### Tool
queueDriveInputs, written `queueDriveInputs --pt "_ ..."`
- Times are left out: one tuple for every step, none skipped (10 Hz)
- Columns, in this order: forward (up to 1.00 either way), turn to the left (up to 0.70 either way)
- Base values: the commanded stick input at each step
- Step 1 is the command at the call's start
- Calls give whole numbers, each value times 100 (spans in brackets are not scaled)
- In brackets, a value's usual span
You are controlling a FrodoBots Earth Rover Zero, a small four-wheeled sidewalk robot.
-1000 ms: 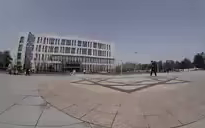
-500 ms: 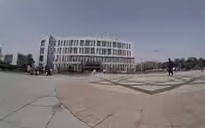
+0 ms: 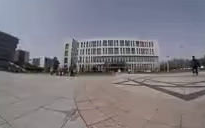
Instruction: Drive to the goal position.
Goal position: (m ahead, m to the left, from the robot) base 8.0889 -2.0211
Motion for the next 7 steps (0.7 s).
queueDriveInputs --pt "100 0" --pt "100 0" --pt "100 0" --pt "100 0" --pt "100 0" --pt "100 -15" --pt "100 -35"
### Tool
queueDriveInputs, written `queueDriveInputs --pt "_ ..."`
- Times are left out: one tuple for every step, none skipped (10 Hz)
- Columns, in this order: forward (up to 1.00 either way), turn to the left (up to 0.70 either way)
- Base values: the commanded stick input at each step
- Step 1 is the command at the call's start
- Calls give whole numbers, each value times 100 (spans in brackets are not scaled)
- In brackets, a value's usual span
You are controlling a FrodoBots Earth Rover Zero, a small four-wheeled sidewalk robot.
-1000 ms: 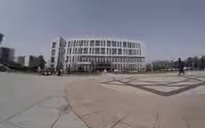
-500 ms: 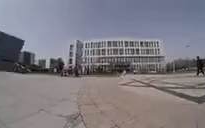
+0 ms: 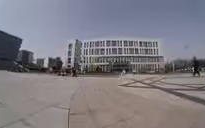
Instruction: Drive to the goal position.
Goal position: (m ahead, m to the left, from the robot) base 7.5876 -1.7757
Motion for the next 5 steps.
queueDriveInputs --pt "100 -38" --pt "100 -27" --pt "100 -7" --pt "100 -3" --pt "100 -3"
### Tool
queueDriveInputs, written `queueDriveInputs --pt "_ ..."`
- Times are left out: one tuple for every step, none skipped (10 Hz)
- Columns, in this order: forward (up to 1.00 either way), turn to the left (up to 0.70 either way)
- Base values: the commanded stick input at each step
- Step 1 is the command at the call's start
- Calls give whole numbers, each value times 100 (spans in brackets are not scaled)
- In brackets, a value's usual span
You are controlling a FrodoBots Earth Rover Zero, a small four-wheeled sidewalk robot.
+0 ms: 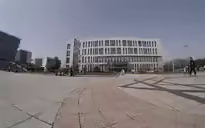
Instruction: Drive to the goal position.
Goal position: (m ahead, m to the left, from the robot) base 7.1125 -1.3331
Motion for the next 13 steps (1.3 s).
queueDriveInputs --pt "100 -3" --pt "100 -3" --pt "100 -3" --pt "100 -3" --pt "100 -3" --pt "100 -3" --pt "100 -3" --pt "100 -3" --pt "100 -3" --pt "100 -3" --pt "100 -3" --pt "100 -3" --pt "100 -3"
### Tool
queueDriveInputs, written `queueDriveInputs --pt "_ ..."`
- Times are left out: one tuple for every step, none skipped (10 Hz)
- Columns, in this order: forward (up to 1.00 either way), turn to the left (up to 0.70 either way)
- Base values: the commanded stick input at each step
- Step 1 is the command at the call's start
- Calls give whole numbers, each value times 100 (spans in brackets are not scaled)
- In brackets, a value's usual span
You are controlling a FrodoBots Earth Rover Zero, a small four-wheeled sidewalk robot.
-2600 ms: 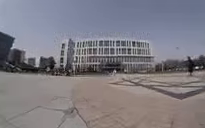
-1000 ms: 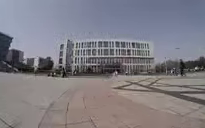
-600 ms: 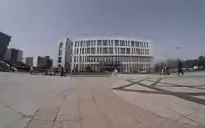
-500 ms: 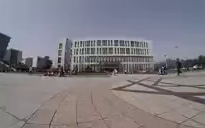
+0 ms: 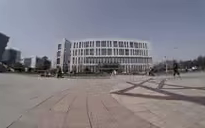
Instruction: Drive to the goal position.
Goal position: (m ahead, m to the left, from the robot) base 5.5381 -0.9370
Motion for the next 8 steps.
queueDriveInputs --pt "100 -3" --pt "100 -3" --pt "100 -3" --pt "100 -3" --pt "100 -3" --pt "100 -3" --pt "100 -3" --pt "100 -3"
